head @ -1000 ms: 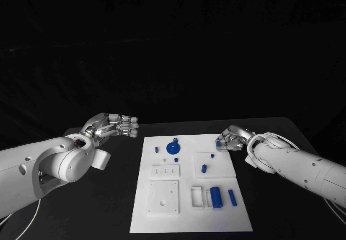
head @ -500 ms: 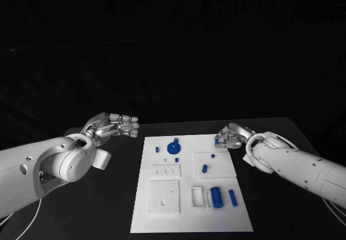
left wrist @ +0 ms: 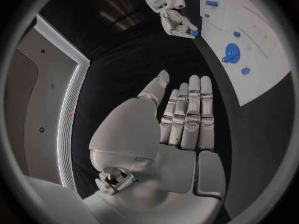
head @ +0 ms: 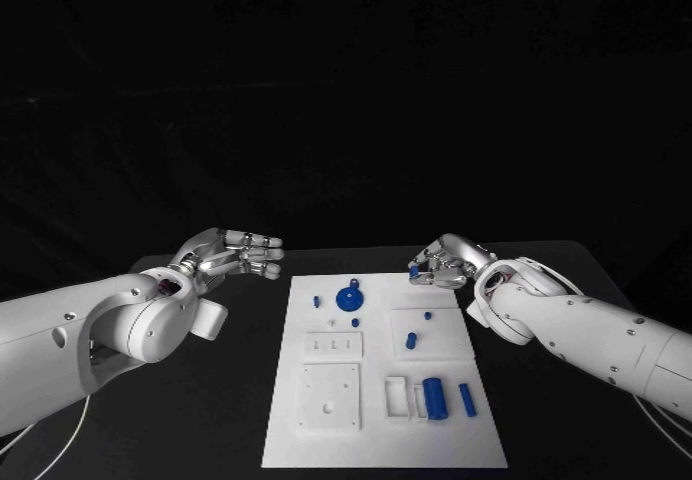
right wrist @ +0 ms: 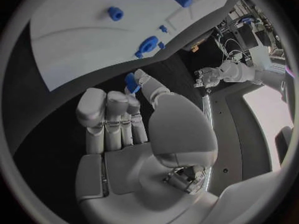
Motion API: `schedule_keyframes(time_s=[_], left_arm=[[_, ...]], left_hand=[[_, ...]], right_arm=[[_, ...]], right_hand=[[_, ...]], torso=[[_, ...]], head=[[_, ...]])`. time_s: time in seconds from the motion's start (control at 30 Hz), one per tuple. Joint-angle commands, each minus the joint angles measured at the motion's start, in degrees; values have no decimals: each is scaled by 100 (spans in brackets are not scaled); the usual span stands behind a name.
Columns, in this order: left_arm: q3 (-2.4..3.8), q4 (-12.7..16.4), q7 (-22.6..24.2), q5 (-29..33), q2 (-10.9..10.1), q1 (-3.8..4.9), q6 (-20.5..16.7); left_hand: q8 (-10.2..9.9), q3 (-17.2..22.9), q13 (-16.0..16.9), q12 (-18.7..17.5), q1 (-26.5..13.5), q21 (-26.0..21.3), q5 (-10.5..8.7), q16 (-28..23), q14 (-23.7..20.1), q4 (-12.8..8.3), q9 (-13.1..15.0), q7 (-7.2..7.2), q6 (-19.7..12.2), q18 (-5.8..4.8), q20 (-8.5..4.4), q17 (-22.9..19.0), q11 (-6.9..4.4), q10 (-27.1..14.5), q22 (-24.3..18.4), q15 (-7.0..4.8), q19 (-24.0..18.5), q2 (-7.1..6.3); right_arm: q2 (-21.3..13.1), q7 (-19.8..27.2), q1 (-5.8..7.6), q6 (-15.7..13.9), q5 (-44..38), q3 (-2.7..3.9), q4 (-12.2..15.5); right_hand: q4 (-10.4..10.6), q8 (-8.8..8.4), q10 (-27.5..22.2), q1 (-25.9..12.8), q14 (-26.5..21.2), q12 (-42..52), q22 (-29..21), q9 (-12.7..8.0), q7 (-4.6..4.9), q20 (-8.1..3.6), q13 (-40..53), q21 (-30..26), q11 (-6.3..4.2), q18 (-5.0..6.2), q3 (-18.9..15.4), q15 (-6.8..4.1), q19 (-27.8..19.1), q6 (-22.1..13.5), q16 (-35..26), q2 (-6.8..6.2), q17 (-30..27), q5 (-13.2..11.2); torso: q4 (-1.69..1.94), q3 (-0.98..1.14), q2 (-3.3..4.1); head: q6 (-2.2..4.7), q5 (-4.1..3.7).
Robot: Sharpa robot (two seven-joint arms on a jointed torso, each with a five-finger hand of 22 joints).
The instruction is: Assemble the parts on the task board
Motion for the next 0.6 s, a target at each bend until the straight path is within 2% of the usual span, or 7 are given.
schedule_keyframes(time_s=[0.03, 0.2, 0.27, 0.33, 0.47, 0.5, 0.6], left_arm=[[-1, -52, -645, -283, 98, 6, -95], [-11, -143, -1431, -532, 285, 6, 70], [-15, -177, -1728, -639, 373, 6, 187], [-22, -211, -2023, -742, 473, 7, 322], [-31, -275, -2425, -897, 646, 7, 484], [-32, -283, -2459, -911, 664, 7, 495], [-37, -350, -2690, -1080, 807, 8, 550]], left_hand=[[10, -57, 16, 31, -222, 153, -95, 261, 288, 184, 15, -78, 184, -81, -94, 100, -138, 347, 78, -129, 204, 4], [-16, -295, 38, 35, -652, 555, -332, 959, 829, 707, 13, -252, 515, -189, -406, 434, -402, 1175, 290, -416, 658, -73], [-24, -424, 63, 58, -791, 917, -399, 1545, 977, 941, 14, -299, 587, -257, -591, 777, -511, 1551, 514, -564, 830, -146], [-10, -480, 313, 632, -842, 1461, -384, 2593, 1019, 1112, 50, -391, 737, -303, -778, 1419, -664, 1769, 880, -748, 892, -199], [13, -342, 754, 1437, -1092, 2235, -366, 4254, 429, 1392, 329, -453, 1033, -326, -919, 2412, -782, 1664, 1495, -861, 669, -350], [6, -304, 841, 1516, -1109, 2358, -275, 4512, 348, 1408, 448, -507, 1035, -316, -923, 2508, -784, 1695, 1621, -886, 592, -475], [73, -189, 1127, 1756, -1239, 2595, -109, 5009, 227, 1518, 953, -578, 1144, -296, -949, 2597, -837, 1695, 1894, -925, 463, -624]], right_arm=[[79, -604, 2, -120, -386, 4, 281], [185, -935, 3, -139, -591, 1, 641], [222, -1053, 4, -135, -667, -4, 781], [266, -1176, 4, -147, -750, -13, 932], [355, -1354, 4, -128, -899, -43, 1176], [366, -1371, 4, -122, -915, -49, 1199], [456, -1479, 9, -61, -1052, -129, 1370]], right_hand=[[-21, 21, 16, -7, -2, 13, 686, 33, -45, -30, 7, -10, -22, -62, 37, -37, 217, 96, -3, 29, -5, -35], [-27, 21, 16, -13, -1, 8, 685, 34, -44, -30, 10, -16, -22, -62, 61, -37, 217, 101, -5, 21, -3, -35], [-35, 20, 14, -19, -4, 2, 684, 32, -43, -30, 11, -24, -24, -60, 78, -36, 218, 95, -18, 8, -12, -24], [-32, 20, 15, -28, -2, 1, 683, 33, -45, -29, 12, -26, -24, -60, 82, -36, 218, 97, -17, 1, -10, -20], [-25, 22, -3, -42, -4, -25, 679, 31, -41, -28, 0, -47, -21, -57, 105, -33, 218, 75, -32, -16, -19, -45], [-25, 22, -3, -42, -4, -25, 679, 31, -41, -28, 0, -47, -21, -57, 105, -33, 218, 75, -32, -16, -19, -45], [-20, 20, -2, -43, -2, -28, 681, 31, -43, -27, -1, -39, -23, -58, 110, -33, 220, 77, -31, -21, -17, -64]], torso=[[-8, -14, -37], [-20, -32, -59], [-28, -40, -67], [-42, -43, -75], [-59, -40, -84], [-64, -39, -85], [-70, -40, -84]], head=[[-29, 60], [-65, 123], [-76, 158], [-85, 201], [-107, 237], [-112, 241], [-128, 247]])
